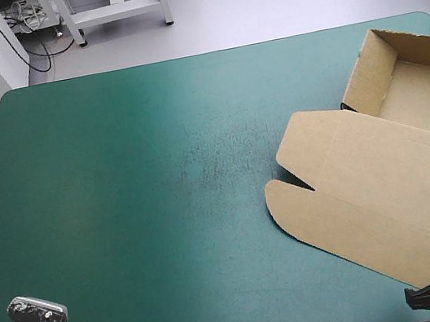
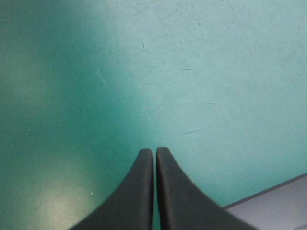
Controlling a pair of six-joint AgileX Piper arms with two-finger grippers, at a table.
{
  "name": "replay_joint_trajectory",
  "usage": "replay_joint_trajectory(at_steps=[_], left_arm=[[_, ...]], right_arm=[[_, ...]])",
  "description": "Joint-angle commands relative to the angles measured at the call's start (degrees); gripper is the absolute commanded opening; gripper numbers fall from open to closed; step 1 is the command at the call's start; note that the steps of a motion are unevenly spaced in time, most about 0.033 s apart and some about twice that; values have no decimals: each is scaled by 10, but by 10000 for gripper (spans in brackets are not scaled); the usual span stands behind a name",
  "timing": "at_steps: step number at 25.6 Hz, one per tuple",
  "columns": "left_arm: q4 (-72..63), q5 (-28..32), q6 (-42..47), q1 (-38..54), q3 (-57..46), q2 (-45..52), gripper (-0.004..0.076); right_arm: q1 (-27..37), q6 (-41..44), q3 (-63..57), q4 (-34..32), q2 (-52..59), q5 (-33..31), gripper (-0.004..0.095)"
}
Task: Fold the box
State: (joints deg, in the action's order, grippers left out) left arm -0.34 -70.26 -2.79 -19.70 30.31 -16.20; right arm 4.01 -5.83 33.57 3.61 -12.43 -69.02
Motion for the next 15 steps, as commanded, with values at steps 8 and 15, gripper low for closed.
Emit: replay_joint_trajectory(at_steps=[8, 15], left_arm=[[-7, 27, 3, -3, 15, -6, -8], [-7, 27, 3, -3, 15, -6, -8]], right_arm=[[-1, 12, -27, -2, 58, 48, -2], [-1, 12, -27, -2, 58, 60, -2]])
